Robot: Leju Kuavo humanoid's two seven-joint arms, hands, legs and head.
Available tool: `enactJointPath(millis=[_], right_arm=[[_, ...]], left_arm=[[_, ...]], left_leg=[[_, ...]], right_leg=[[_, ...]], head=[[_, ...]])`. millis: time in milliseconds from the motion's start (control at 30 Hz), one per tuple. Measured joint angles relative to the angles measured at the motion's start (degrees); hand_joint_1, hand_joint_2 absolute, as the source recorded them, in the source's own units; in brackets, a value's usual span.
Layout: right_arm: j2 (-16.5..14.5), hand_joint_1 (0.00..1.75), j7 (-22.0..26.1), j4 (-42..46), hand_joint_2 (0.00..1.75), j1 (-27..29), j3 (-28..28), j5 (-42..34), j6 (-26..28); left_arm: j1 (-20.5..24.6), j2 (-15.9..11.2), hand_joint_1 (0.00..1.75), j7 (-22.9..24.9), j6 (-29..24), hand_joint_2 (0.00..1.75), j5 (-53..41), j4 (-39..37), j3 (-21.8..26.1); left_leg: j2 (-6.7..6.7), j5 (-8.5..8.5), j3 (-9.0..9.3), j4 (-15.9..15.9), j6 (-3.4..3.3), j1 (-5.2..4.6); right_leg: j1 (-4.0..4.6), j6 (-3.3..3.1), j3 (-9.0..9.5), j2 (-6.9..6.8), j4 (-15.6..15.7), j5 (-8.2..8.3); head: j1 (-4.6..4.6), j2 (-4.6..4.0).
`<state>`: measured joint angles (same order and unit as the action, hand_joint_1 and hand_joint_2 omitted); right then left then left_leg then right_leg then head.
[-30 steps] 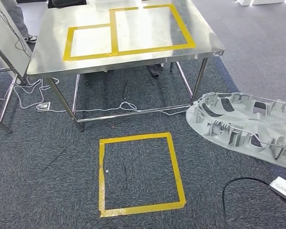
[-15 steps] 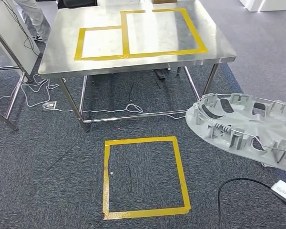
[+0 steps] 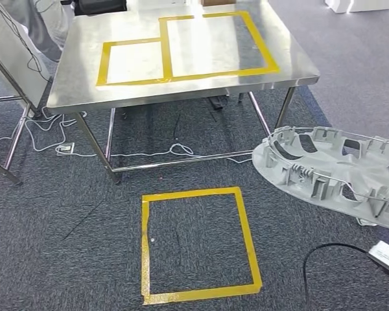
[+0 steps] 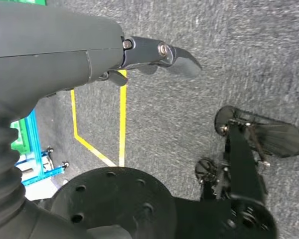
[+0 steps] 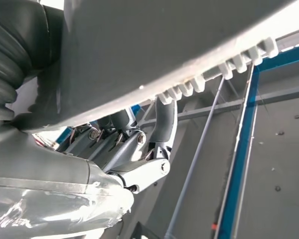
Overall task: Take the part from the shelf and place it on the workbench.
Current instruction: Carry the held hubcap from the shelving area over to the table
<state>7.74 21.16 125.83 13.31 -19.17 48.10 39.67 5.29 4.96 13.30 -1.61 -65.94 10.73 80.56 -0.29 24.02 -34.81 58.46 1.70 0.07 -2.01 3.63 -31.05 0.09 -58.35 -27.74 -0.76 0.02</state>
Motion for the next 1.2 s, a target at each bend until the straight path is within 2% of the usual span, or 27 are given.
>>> enactJointPath(millis=[100,133,167,200,267,300,333,367,433,467,500,600,633,667,700,733,800,833,867,900,967,1000,1033,1067,1133,1167,1200], right_arm=[[0.0,1.75,0.0,0.0,1.75,0.1,0.0,-0.1,0.0],[0.0,1.75,0.0,0.0,1.75,0.1,0.0,-0.1,0.0],[0.0,1.75,0.0,0.0,1.75,0.0,0.0,-0.2,0.0],[0.1,1.75,-0.1,0.0,1.75,0.0,-0.1,-0.3,0.0],[0.1,1.75,-0.2,-0.1,1.75,0.0,-0.2,-0.6,0.0],[0.1,1.75,-0.3,-0.1,1.75,0.0,-0.2,-0.7,0.0],[0.1,1.75,-0.3,-0.1,1.75,0.1,-0.3,-0.7,0.0],[0.1,1.75,-0.3,-0.2,1.75,0.2,-0.4,-0.8,0.0],[0.1,1.75,-0.4,-0.2,1.75,0.4,-0.5,-0.8,0.0],[0.1,1.75,-0.4,-0.3,1.75,0.4,-0.5,-0.8,0.0],[0.2,1.75,-0.4,-0.3,1.75,0.4,-0.6,-0.9,0.0],[0.3,1.75,-0.5,-0.3,1.75,0.5,-0.7,-0.9,0.0],[0.3,1.75,-0.5,-0.3,1.75,0.6,-0.8,-0.8,0.0],[0.3,1.75,-0.5,-0.3,1.75,0.6,-0.9,-0.8,0.0],[0.3,1.75,-0.5,-0.3,1.75,0.7,-0.9,-0.8,0.0],[0.3,1.75,-0.5,-0.3,1.75,0.7,-1.0,-0.8,0.0],[0.3,1.75,-0.5,-0.3,1.75,0.7,-1.0,-0.8,0.0],[0.3,1.75,-0.5,-0.3,1.75,0.7,-1.0,-0.8,0.0],[0.3,1.75,-0.5,-0.3,1.75,0.8,-1.0,-0.8,0.0],[0.3,1.75,-0.5,-0.3,1.75,0.8,-1.0,-0.8,0.0],[0.3,1.75,-0.5,-0.4,1.75,0.7,-1.0,-0.8,0.0],[0.3,1.75,-0.5,-0.4,1.75,0.7,-1.0,-0.9,0.0],[0.3,1.75,-0.5,-0.4,1.75,0.7,-1.0,-0.9,0.0],[0.4,1.75,-0.5,-0.4,1.75,0.7,-1.1,-1.0,0.0],[0.5,1.75,-0.5,-0.4,1.75,0.7,-1.2,-1.1,0.0],[0.5,1.75,-0.5,-0.5,1.75,0.7,-1.2,-1.1,0.0],[0.5,1.75,-0.5,-0.5,1.75,0.6,-1.3,-1.2,0.0]], left_arm=[[0.0,0.0,0.00,0.1,0.0,1.75,0.0,0.0,0.0],[-0.1,0.0,0.00,0.1,0.0,1.75,0.0,0.0,0.0],[-0.1,0.0,0.00,0.1,0.0,1.75,0.0,0.0,0.0],[-0.1,0.0,0.00,0.1,0.0,1.75,0.0,0.0,0.0],[-0.1,-0.1,0.00,0.1,0.0,1.75,0.0,0.0,0.0],[-0.1,-0.1,0.00,0.1,0.0,1.75,0.0,0.0,0.0],[-0.2,-0.1,0.00,0.1,0.0,1.75,0.0,0.0,0.0],[-0.3,0.0,0.00,0.2,0.0,1.75,0.0,0.0,0.0],[-0.4,0.0,0.00,0.2,0.0,1.75,0.0,0.0,0.0],[-0.3,0.0,0.00,0.2,0.0,1.75,0.0,0.0,0.0],[-0.3,0.0,0.00,0.2,0.0,1.75,0.0,0.0,0.0],[-0.1,-0.2,0.00,0.2,0.0,1.75,0.0,0.0,0.0],[-0.1,-0.2,0.00,0.2,0.0,1.75,0.0,0.0,0.0],[0.0,-0.2,0.00,0.2,0.0,1.75,0.0,0.0,0.0],[0.0,-0.2,0.00,0.2,0.0,1.75,0.0,0.0,0.0],[0.0,-0.1,0.00,0.2,0.1,1.75,0.0,0.0,0.0],[-0.1,-0.2,0.00,0.2,0.1,1.75,0.0,0.0,0.0],[-0.2,-0.2,0.00,0.2,0.1,1.75,0.0,0.0,0.0],[-0.3,-0.2,0.00,0.2,0.1,1.75,0.0,0.0,0.0],[-0.3,-0.2,0.00,0.2,0.1,1.75,0.0,0.0,0.0],[-0.5,-0.2,0.00,0.2,0.0,1.75,0.0,0.0,0.0],[-0.6,-0.2,0.00,0.2,0.1,1.75,0.0,0.0,0.0],[-0.6,-0.2,0.00,0.2,0.1,1.75,0.0,0.0,0.0],[-0.6,-0.2,0.00,0.2,0.1,1.75,0.0,0.0,0.0],[-0.5,-0.2,0.00,0.2,0.1,1.75,-0.1,0.0,0.0],[-0.4,-0.2,0.00,0.2,0.1,1.75,-0.1,0.0,0.0],[-0.3,-0.2,0.00,0.2,0.0,1.75,-0.1,0.0,0.0]], left_leg=[[-0.11,0.83,0.90,-1.4,-1.52,-0.03],[-0.14,1.02,1.32,-1.5,-2.02,0.00],[-0.20,1.23,1.82,-1.5,-2.48,-0.01],[-0.24,1.51,2.24,-1.6,-2.86,-0.08],[-0.29,2.25,2.91,-1.6,-3.41,-0.40],[-0.33,2.69,3.34,-1.5,-3.56,-0.59],[-0.39,3.20,3.96,-1.5,-3.66,-0.79],[-0.46,3.80,4.80,-1.5,-3.71,-0.98],[-0.57,5.14,6.69,-1.5,-3.65,-1.25],[-0.62,5.78,7.43,-1.5,-3.50,-1.38],[-0.63,6.34,7.86,-1.6,-3.27,-1.46],[-0.59,6.69,8.32,-1.1,-2.46,-1.64],[-0.55,6.27,7.82,0.3,-2.13,-1.70],[-0.51,6.02,6.50,2.6,-1.77,-1.68],[-0.46,6.25,4.38,5.8,-1.35,-1.57],[-0.41,7.12,1.86,9.3,-0.95,-1.37],[-0.38,10.65,-3.00,14.2,-0.42,-0.93],[-0.37,11.85,-4.49,14.7,-0.27,-0.78],[-0.35,11.84,-5.27,13.7,-0.16,-0.67],[-0.31,10.26,-5.34,11.4,-0.10,-0.57],[0.07,3.17,-4.82,4.7,-0.09,-0.39],[0.37,0.16,-4.55,2.2,-0.24,-0.37],[0.58,-1.77,-4.36,0.5,-0.53,-0.36],[0.69,-2.07,-4.18,-0.2,-0.97,-0.37],[0.46,-1.48,-2.89,-0.3,-2.02,-0.30],[0.37,-1.16,-2.11,-0.4,-2.46,-0.24],[0.27,-0.82,-1.33,-0.4,-2.81,-0.21]], right_leg=[[0.00,1.26,0.71,-0.03,0.2,0.03],[-0.04,1.48,0.68,-0.10,-0.6,-0.25],[0.00,1.55,-0.12,-0.17,-2.3,-1.21],[0.08,1.55,-1.77,-0.20,-5.4,-2.61],[0.43,1.40,-6.66,-0.17,-13.3,-5.60],[0.59,1.27,-8.74,-0.17,-16.0,-6.12],[0.77,1.03,-9.89,-0.16,-16.6,-5.50],[0.97,0.70,-9.87,-0.16,-14.9,-3.76],[1.47,-0.13,-7.87,-0.15,-7.5,1.56],[1.68,-0.53,-6.88,-0.16,-4.3,3.11],[1.86,-0.87,-6.17,-0.16,-2.3,3.98],[1.81,-1.62,-5.05,0.00,-1.1,3.74],[1.61,-1.84,-4.55,0.02,-0.9,3.60],[1.39,-2.03,-3.91,0.00,-0.6,3.30],[1.19,-2.16,-3.26,-0.03,-0.3,2.94],[1.09,-2.25,-2.70,-0.06,-0.2,2.50],[0.84,-2.17,-1.47,0.02,0.0,1.41],[0.70,-2.05,-0.67,0.07,0.0,0.75],[0.54,-1.88,0.30,0.13,0.1,-0.02],[0.38,-1.63,1.34,0.14,0.1,-0.80],[0.23,-0.95,3.09,0.14,0.0,-2.49],[0.27,-0.56,3.76,0.16,0.1,-3.34],[0.34,-0.16,4.55,0.18,0.3,-4.02],[0.43,0.25,5.40,0.22,0.5,-4.26],[0.39,0.95,6.31,0.13,0.2,-4.13],[0.38,1.16,5.70,0.07,-1.6,-3.81],[0.39,1.25,4.17,0.03,-4.5,-3.97]], head=[[0.01,0.00],[0.10,0.00],[0.30,0.00],[0.46,0.00],[0.74,0.00],[0.81,0.00],[0.84,0.00],[0.84,0.00],[0.90,0.00],[0.90,-0.01],[0.89,-0.01],[0.87,0.00],[0.81,0.00],[0.62,0.00],[0.46,0.00],[0.29,0.00],[0.21,0.00],[0.23,0.00],[0.23,0.00],[0.22,0.00],[0.14,-0.01],[0.04,-0.01],[-0.04,-0.01],[-0.09,-0.01],[0.14,0.00],[0.27,-0.01],[0.50,-0.01]])
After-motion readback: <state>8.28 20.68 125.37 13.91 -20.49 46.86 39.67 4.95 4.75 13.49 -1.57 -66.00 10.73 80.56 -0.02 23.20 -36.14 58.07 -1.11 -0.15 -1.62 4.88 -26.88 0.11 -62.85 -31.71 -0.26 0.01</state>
